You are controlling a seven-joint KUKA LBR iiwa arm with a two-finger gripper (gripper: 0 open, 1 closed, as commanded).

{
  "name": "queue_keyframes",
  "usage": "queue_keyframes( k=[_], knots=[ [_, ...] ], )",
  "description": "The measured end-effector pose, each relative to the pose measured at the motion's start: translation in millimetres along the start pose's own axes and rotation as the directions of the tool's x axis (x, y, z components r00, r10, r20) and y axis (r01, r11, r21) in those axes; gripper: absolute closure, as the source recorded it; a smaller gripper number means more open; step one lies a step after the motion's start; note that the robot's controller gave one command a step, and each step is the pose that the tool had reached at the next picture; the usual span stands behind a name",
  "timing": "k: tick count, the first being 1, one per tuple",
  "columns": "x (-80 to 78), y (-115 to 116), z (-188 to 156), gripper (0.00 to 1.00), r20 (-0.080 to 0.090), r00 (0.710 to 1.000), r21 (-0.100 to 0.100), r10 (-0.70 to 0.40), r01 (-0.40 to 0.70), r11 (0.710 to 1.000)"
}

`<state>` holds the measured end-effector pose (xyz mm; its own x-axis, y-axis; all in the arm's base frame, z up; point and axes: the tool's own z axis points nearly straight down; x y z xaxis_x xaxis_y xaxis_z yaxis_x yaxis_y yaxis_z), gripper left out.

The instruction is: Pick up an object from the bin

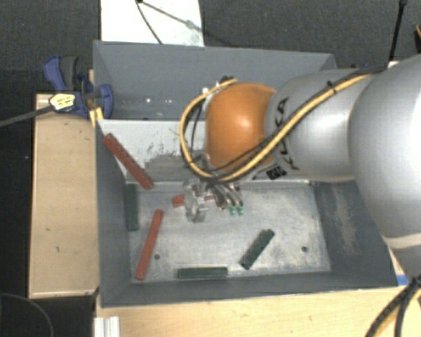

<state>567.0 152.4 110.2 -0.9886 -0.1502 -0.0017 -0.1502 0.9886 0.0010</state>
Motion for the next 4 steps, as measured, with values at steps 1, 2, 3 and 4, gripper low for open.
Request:
queue_keyframes(
  k=[1, 2, 3, 4],
  knots=[
    [0.0, 0.0, 0.0, 0.0, 0.0, 1.0, 0.0, 0.003, -0.003, 1.0],
    [-20.9, -30.5, 40.7, 0.0, 0.002, 0.97, 0.001, -0.245, 0.245, 0.97],
    [-21.4, -29.2, 39.4, 1.0, 0.004, 0.971, 0.0, -0.239, 0.239, 0.971],
    [12.0, -29.1, -90.6, 1.0, 0.007, 0.86, 0.004, -0.511, 0.511, 0.86]
  ],
)
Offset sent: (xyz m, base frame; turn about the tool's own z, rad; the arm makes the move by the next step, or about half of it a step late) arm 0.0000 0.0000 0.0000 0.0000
